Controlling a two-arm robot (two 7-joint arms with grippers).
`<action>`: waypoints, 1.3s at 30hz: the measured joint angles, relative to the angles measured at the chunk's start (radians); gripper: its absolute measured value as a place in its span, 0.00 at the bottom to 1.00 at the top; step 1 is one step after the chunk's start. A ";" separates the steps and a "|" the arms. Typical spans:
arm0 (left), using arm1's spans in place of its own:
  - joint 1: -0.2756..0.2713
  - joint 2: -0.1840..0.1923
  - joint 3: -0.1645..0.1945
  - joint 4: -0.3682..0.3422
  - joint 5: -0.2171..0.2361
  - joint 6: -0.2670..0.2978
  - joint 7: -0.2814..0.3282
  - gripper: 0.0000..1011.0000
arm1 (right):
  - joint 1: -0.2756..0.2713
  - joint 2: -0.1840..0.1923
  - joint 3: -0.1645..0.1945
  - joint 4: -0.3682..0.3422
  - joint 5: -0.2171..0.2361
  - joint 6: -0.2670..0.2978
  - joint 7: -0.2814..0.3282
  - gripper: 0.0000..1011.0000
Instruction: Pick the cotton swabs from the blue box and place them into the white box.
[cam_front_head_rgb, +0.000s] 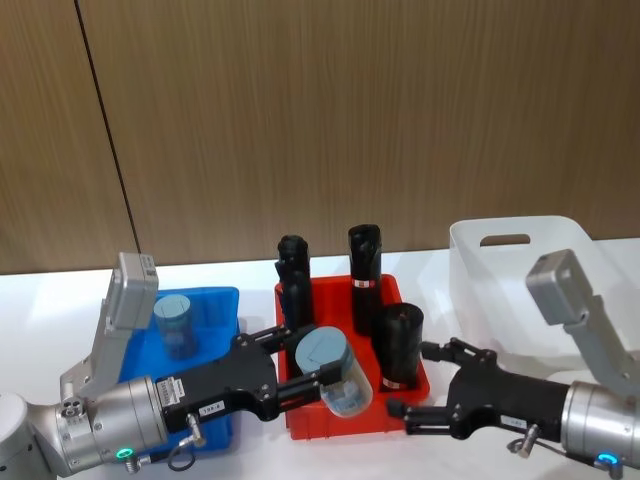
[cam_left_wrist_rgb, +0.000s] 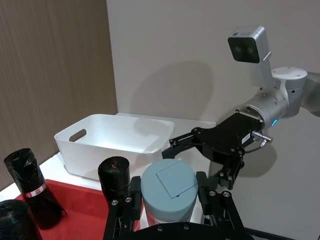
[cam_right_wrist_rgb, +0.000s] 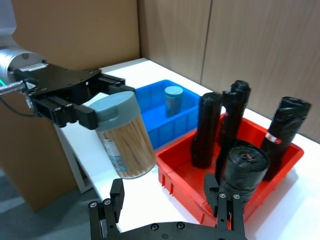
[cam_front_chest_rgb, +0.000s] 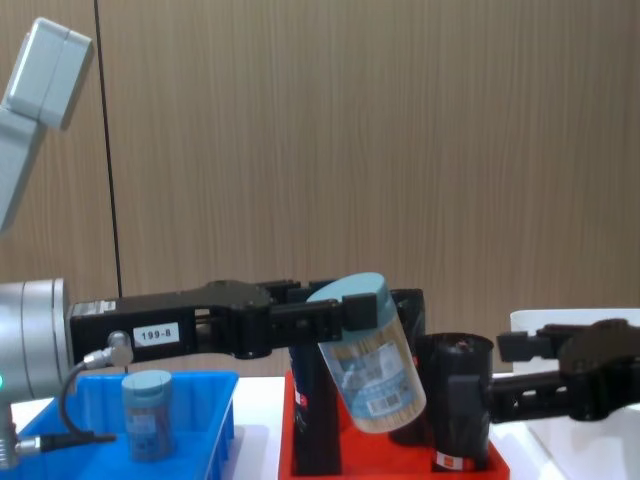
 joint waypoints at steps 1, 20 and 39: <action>0.000 0.000 0.000 0.000 0.000 0.000 0.000 0.65 | 0.005 -0.002 -0.004 0.005 -0.006 0.004 0.010 0.99; 0.000 0.000 0.000 0.000 0.000 0.000 0.000 0.65 | 0.065 -0.047 -0.053 0.059 -0.047 0.033 0.057 0.99; 0.000 0.000 0.000 0.000 0.000 0.000 0.000 0.65 | 0.108 -0.083 -0.089 0.061 -0.050 0.047 0.069 0.99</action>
